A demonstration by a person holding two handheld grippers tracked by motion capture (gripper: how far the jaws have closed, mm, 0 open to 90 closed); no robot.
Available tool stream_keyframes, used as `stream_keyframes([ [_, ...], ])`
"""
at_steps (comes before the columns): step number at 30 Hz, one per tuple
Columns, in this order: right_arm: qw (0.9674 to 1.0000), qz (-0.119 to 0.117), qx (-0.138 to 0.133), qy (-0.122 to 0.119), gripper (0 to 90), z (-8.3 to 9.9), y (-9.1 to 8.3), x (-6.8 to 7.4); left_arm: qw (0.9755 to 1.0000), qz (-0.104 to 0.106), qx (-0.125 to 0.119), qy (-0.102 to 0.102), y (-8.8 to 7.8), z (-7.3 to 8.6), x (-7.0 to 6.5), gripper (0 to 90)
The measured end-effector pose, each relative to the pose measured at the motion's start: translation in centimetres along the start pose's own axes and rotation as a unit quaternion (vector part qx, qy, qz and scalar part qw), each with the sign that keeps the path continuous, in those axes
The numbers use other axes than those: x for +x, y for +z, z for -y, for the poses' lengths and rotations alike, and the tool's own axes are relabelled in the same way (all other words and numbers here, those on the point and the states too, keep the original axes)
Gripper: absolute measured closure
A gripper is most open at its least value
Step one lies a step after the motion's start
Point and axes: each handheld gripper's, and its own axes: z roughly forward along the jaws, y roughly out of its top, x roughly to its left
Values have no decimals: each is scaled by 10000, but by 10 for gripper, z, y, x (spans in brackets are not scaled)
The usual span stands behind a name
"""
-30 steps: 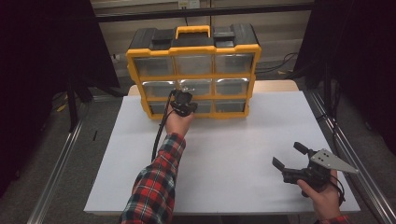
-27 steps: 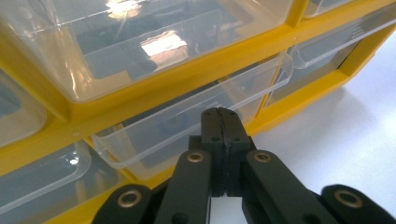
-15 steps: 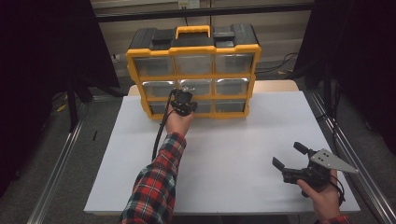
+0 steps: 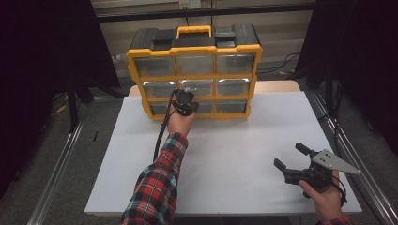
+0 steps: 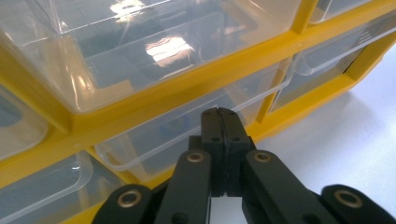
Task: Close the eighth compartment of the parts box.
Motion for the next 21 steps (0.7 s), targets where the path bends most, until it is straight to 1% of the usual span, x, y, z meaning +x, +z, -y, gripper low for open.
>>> stream_keyframes([
  [1, 10000, -2, 9, -5, 8, 0, 0, 0, 10000, 3, 25, 39, 0, 0, 1, 900],
  [2, 10000, 1, 8, -3, 8, 0, 0, 0, 10000, -2, -51, 1, 1, 0, 0, 900],
  [3, 10000, -3, 8, -2, 8, 0, 0, 0, 10000, -5, -62, -15, 1, 0, 0, 900],
  [4, 10000, -4, 7, -5, 8, 0, 0, 0, 10000, -5, -10, 11, 0, 0, 0, 900],
  [6, 10000, -1, 6, -9, 8, 0, 0, 0, 10000, 9, -52, -51, 1, 0, -1, 900],
  [9, 10000, 1, 5, 22, 8, 0, 0, 0, 10000, 5, -61, -43, 1, 0, -1, 900],
  [11, 10000, -2, 5, -11, 8, 0, 0, -1, 10000, 4, -65, -42, 1, 0, -1, 900],
  [13, 10000, 7, 6, 9, 8, 0, 0, -1, 9998, 14, 85, 164, -1, 0, 2, 900],
  [15, 10000, 7, 10, 18, 8, 0, 0, 0, 9999, 31, 66, 136, -1, 0, 2, 888],
  [18, 10000, 1, 5, 19, 9, 0, 0, -1, 9999, 65, -40, 78, -1, 0, 1, 871],
  [19, 10000, 4, 8, 38, 8, 0, 0, 0, 9999, 83, -36, 85, -1, 0, 0, 865],
  [20, 10000, 8, -3, 29, 8, 0, 0, -1, 9999, 87, 35, 131, -3, 0, 1, 863],
  [21, 10000, 9, -1, 30, 8, 0, 0, -1, 9999, 89, 34, 135, -3, 0, 1, 854],
])
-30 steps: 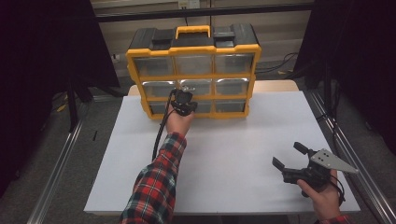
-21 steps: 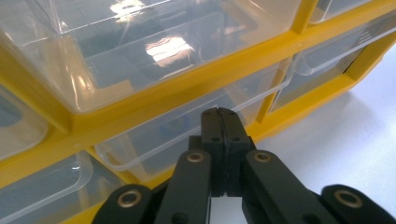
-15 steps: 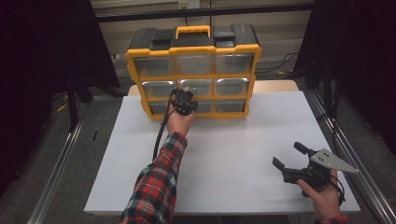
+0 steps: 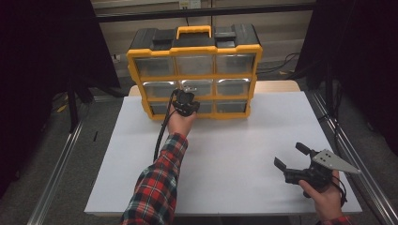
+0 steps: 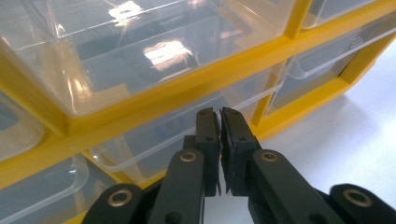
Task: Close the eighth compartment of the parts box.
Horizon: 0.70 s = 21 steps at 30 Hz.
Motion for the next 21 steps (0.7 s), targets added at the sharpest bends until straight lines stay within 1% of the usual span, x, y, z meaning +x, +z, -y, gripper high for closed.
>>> stream_keyframes([
  [2, 10000, 6, 0, -22, 9, 0, 0, 0, 10000, 19, -77, -40, -1, 0, -1, 836],
  [4, 10000, -3, 7, -41, 8, 0, 0, 0, 9999, 50, -89, -51, -3, 0, -1, 815],
  [5, 10000, 3, 11, -23, 8, 0, 0, 0, 9998, 68, -144, -139, -3, 0, -2, 803],
  [6, 10000, 11, -17, -36, 8, 0, 1, 0, 9998, 68, -152, -128, -3, 1, -2, 788],
  [7, 10000, 3, -12, -18, 8, 0, 1, 0, 9996, 75, -199, -173, -3, 1, -2, 783],
  [8, 10000, 4, -18, -32, 8, 0, 1, 0, 9997, 85, -189, -140, -4, 2, -1, 778],
  [9, 10000, 19, -18, -33, 8, 0, 1, 0, 9995, 72, -243, -209, -4, 3, -2, 764],
  [10, 10000, 3, -20, -30, 8, 0, 1, 0, 9995, 94, -232, -183, -5, 4, -2, 754],
  [11, 10000, 18, -13, -35, 8, 0, 1, 0, 9994, 126, -246, -212, -5, 5, -2, 750],
  [12, 10000, 17, -5, -9, 8, 0, 1, 0, 9995, 126, -228, -196, -6, 6, -2, 737],
  [14, 10000, 12, 2, -8, 8, 0, 1, 1, 9997, 143, -165, -117, -8, 7, -1, 708],
  [15, 10000, 9, 12, -43, 8, 0, 0, 0, 9993, 142, -258, -222, -8, 7, -3, 689],
  [16, 10000, 4, 8, -46, 8, 0, 0, 0, 9995, 150, -223, -175, -9, 8, -2, 678],
  [17, 10000, -7, 10, -43, 8, 0, 0, 1, 9992, 166, -275, -242, -9, 9, -4, 677],
  [18, 10000, -4, 7, -52, 9, 0, 0, 1, 9994, 171, -236, -161, -11, 9, -3, 666],
  [19, 10000, 0, 5, -50, 8, 0, 1, 1, 9992, 171, -278, -222, -11, 10, -4, 651],
  [20, 10000, 2, 8, -37, 8, 0, 1, 1, 9993, 166, -263, -204, -12, 11, -3, 631],
  [21, 10000, 17, 14, -36, 8, 0, 1, 1, 9990, 179, -302, -266, -12, 12, -4, 620],
])
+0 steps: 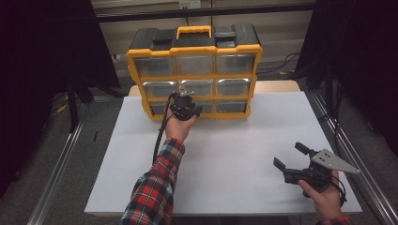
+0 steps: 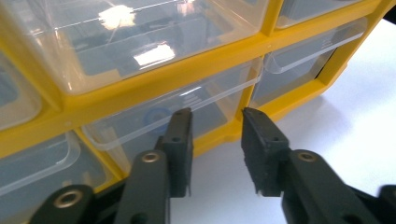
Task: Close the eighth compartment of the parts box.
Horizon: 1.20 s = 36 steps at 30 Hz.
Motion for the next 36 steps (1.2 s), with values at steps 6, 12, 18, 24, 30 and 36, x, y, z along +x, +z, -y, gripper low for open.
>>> stream_keyframes([
  [6, 10000, -23, -7, -5, 8, 0, 1, 0, 10000, 76, -27, -51, -5, 5, 0, 543],
  [12, 10000, -12, 0, -9, 8, 0, 0, 0, 9997, 129, -119, -152, -9, 13, 0, 479],
  [18, 10000, -25, 3, -10, 8, 0, 1, 0, 9996, 183, -180, -138, -16, 18, 2, 427],
  [24, 10000, -23, -6, -19, 8, 0, 1, 0, 9995, 193, -230, -100, -21, 23, 0, 335],
  [30, 10000, -8, 16, -8, 8, 1, 1, 0, 9995, 208, -223, -29, -26, 29, 1, 296],
  [36, 10000, -27, 26, -23, 9, 1, 1, 1, 9990, 247, -364, -120, -31, 34, 1, 252],
])
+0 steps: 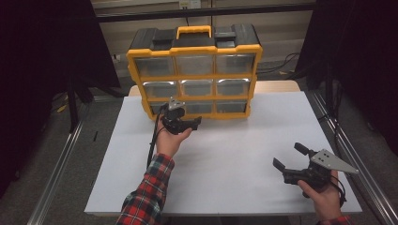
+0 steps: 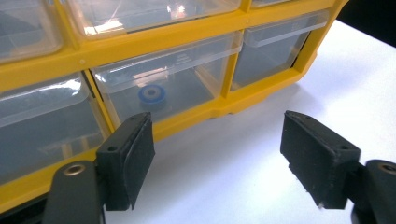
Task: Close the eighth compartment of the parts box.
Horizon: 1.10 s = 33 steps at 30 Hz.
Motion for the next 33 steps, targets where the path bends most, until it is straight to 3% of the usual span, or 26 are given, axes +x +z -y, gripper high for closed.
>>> stream_keyframes([
  [12, 10000, -4, 0, -12, 8, 0, 1, 0, 9999, 49, -131, -3, -14, 11, -2, 153],
  [21, 10000, 15, 4, -19, 9, 0, 0, 0, 9995, 204, -221, -16, -22, 20, -1, 105],
  [28, 10000, 15, 14, -28, 9, 0, 0, 0, 9983, 305, -493, -73, -31, 28, -3, 57],
  [33, 10000, 20, 2, -17, 9, 0, 0, 0, 9984, 326, -450, -41, -36, 33, -3, 42],
])
